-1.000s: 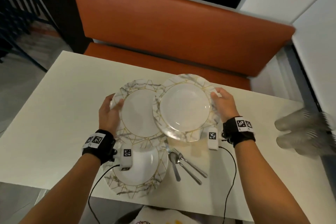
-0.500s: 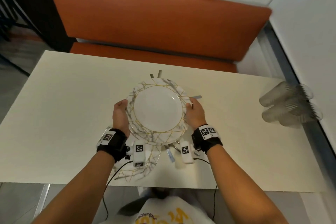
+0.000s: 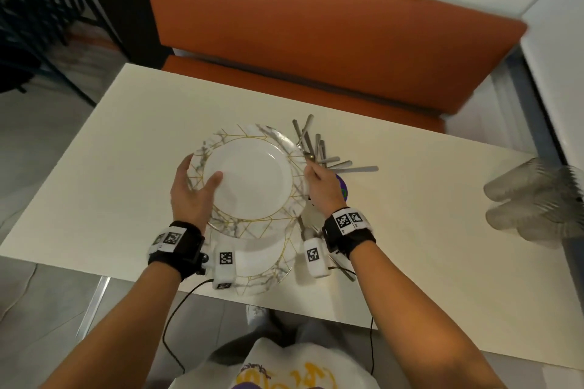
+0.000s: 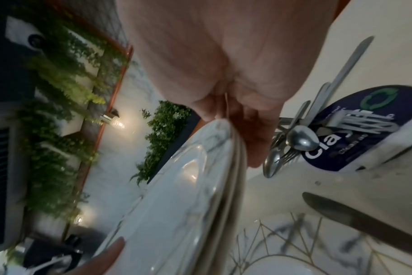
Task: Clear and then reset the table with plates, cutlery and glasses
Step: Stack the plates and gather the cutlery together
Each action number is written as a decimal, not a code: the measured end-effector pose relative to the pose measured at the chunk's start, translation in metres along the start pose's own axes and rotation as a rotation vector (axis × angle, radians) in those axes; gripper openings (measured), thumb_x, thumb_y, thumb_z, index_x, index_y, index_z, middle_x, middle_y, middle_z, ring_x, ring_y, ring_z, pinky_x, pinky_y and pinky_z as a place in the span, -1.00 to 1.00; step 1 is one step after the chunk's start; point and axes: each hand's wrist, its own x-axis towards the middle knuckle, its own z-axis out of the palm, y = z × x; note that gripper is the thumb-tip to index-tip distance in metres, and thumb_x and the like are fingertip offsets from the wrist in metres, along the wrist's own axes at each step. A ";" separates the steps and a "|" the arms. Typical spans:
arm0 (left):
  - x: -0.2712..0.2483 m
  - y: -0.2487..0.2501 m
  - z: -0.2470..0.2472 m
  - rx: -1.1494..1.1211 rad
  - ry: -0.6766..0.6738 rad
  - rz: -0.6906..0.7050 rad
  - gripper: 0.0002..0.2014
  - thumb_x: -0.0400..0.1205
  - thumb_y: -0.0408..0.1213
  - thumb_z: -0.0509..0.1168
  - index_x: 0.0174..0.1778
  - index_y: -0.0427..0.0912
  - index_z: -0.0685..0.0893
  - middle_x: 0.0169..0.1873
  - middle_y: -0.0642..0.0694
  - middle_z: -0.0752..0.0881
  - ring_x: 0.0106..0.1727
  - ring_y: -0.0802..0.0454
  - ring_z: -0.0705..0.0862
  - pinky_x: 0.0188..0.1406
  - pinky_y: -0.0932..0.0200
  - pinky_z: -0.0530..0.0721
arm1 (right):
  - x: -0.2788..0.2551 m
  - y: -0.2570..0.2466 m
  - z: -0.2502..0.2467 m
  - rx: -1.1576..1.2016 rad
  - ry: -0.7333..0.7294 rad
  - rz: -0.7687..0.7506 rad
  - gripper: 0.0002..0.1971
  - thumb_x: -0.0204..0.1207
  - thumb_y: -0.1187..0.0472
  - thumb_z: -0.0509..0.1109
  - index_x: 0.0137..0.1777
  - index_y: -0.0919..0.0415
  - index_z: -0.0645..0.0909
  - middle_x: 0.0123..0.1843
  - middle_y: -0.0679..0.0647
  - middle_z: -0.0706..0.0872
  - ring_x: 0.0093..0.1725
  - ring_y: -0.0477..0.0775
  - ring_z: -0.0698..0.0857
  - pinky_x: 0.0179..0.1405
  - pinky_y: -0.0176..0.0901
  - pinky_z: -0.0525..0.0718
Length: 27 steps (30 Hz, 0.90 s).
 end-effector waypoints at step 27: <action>0.040 0.023 -0.090 0.099 0.220 0.174 -0.39 0.62 -0.24 0.50 0.59 0.16 0.50 0.45 0.03 0.68 0.46 0.11 0.65 0.53 -0.02 0.61 | 0.034 -0.048 -0.034 -0.512 -0.392 -0.118 -0.68 0.73 0.13 0.31 0.44 0.09 0.65 0.40 0.09 0.68 0.37 0.14 0.60 0.31 -0.06 0.46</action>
